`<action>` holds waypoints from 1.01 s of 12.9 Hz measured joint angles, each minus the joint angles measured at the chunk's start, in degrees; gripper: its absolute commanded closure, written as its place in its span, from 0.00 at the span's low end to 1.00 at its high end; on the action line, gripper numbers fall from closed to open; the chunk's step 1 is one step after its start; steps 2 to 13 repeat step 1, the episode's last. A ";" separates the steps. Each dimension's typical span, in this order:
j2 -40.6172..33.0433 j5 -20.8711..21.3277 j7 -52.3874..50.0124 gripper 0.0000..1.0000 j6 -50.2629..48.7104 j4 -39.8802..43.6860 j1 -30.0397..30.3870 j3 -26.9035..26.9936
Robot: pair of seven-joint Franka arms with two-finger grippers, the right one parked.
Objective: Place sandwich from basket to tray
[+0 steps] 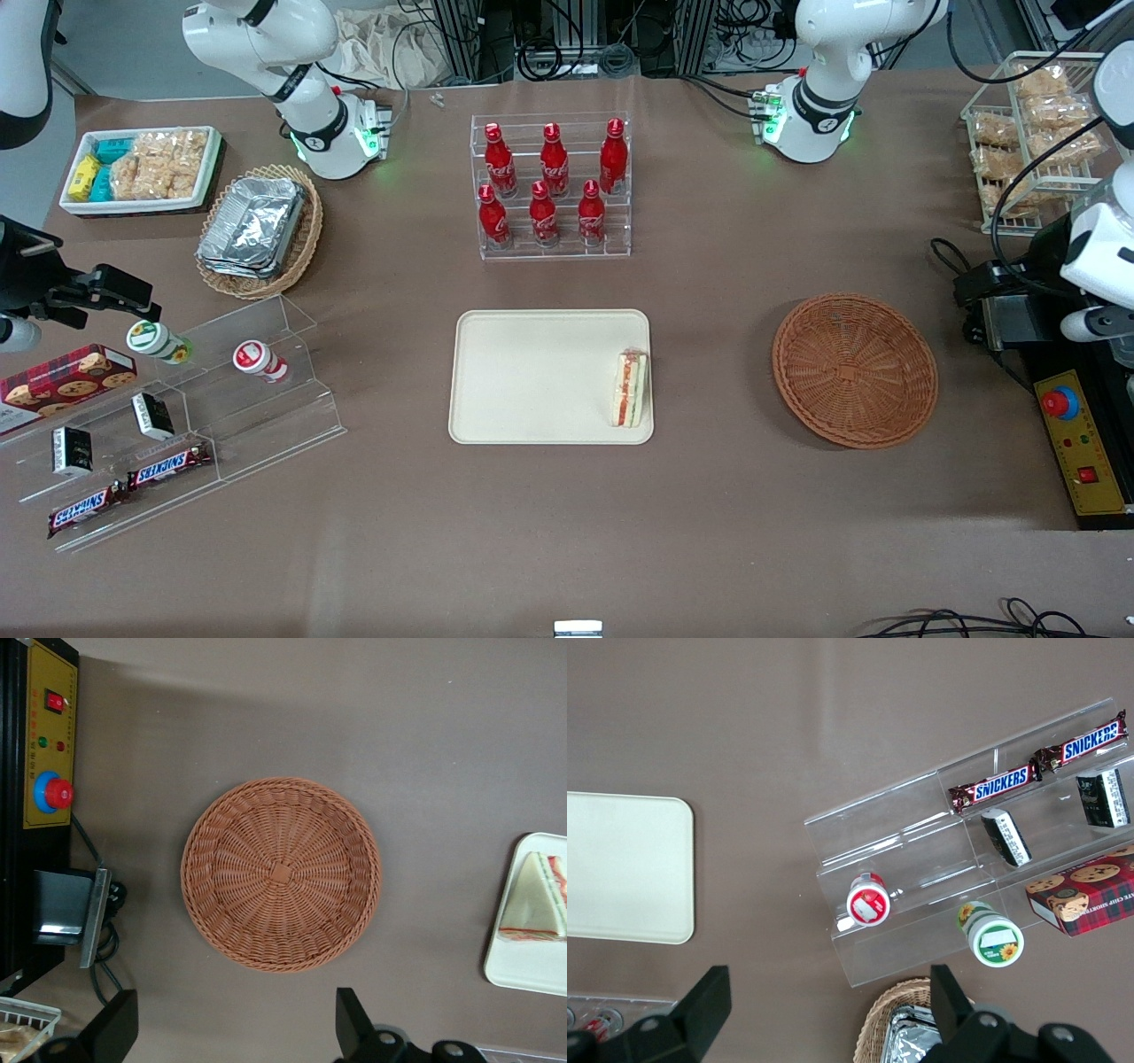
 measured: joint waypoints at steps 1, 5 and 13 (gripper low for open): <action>0.41 -0.13 0.01 0.00 0.00 0.63 0.07 0.00; 0.41 -0.13 0.01 0.00 0.00 0.63 0.07 0.00; 0.41 -0.13 0.01 0.00 0.00 0.63 0.07 0.00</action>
